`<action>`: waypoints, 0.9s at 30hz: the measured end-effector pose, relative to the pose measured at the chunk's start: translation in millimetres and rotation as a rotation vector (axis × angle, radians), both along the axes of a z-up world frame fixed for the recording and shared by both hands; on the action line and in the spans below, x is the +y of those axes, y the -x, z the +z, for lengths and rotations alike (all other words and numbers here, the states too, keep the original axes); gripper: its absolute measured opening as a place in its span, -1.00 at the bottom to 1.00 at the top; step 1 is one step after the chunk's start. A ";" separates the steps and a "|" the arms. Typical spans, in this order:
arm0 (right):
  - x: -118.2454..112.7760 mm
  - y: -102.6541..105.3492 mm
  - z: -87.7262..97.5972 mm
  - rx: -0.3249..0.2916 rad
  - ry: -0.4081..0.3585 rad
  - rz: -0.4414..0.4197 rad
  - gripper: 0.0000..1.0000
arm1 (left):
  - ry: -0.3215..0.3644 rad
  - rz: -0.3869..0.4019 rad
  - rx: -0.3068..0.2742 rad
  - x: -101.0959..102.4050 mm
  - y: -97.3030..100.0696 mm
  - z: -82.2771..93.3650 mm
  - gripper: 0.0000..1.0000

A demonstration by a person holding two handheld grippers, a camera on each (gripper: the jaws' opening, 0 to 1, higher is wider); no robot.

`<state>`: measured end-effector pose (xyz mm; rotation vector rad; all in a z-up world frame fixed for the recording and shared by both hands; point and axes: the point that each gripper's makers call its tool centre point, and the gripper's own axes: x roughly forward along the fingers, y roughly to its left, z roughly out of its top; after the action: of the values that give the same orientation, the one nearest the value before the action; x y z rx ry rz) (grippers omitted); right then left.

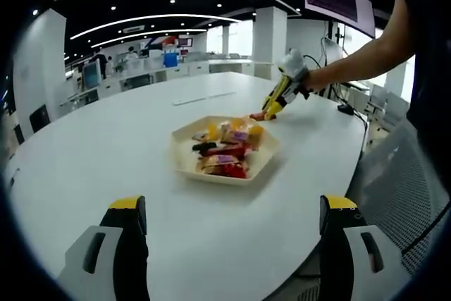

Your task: Place the target food into the container with the food tongs after gripping and lifting it, then release it inside without dropping or visibly crushing the food.

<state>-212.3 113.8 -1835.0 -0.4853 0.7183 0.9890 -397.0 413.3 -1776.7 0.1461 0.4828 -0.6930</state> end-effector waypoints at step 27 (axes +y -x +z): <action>-8.8 -26.9 70.5 0.010 -0.001 -0.141 -0.57 | 0.074 0.022 -0.010 0.7 -2.3 10.3 0.98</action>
<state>-185.4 105.0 -1764.5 -0.4231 0.7509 0.8607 -394.7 414.1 -1766.4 0.0746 0.4480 -0.6877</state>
